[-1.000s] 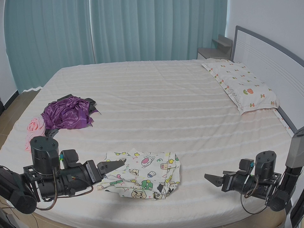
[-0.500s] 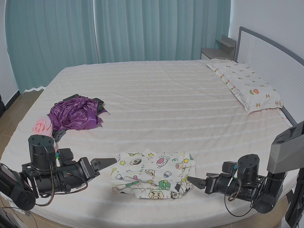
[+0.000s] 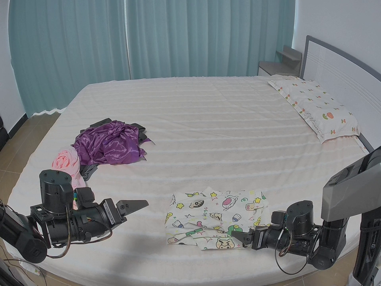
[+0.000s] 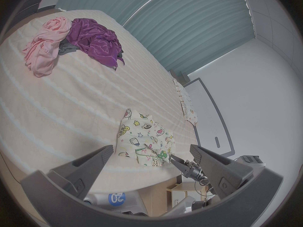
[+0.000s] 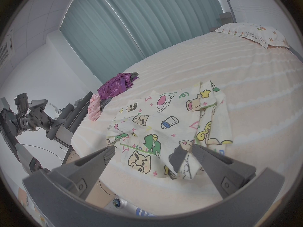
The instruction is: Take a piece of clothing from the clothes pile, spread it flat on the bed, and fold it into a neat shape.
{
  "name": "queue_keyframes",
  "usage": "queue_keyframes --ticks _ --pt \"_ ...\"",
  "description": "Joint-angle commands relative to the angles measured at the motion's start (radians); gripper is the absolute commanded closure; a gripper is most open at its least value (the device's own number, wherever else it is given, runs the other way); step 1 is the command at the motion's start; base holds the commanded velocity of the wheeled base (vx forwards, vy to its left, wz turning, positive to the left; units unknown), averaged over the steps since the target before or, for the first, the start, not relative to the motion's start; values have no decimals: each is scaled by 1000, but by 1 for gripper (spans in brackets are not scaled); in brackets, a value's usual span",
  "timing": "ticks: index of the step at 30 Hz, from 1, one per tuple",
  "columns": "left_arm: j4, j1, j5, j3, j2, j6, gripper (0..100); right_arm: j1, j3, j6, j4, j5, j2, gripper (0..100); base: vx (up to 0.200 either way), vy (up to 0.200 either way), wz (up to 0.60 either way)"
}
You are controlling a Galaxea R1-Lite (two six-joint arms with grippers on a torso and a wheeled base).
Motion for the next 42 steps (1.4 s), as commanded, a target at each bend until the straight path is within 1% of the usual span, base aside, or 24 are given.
queue_keyframes --ticks 1,5,16,17,20,25,32,38,42 --pt "-1 0 -1 0 13 -1 0 -2 -9 -1 -3 -7 66 0 0 0 0" --pt "-1 0 -1 -1 16 -1 0 -14 -12 -1 1 -10 88 0 0 0 0" --pt "-1 0 1 -3 16 -1 0 -8 2 -10 -13 -27 99 0 0 0 0" --pt "-1 0 1 -3 14 -1 0 -8 -1 -10 -7 -27 99 100 0 0 0" --pt "-1 0 1 -3 14 -1 0 -10 3 -9 -9 -31 97 100 0 0 0" --pt "-1 0 1 -3 14 -1 0 -22 43 -9 -15 -69 86 100 0 0 0" --pt "-1 0 1 -3 14 -4 0 -22 117 -12 -41 -71 25 100 0 0 0" --pt "-1 0 1 -3 13 -1 0 -40 143 -19 -44 -71 5 100 0 0 0" --pt "-1 -2 1 -3 13 -1 0 -68 197 -67 -45 -68 10 100 0 0 0"
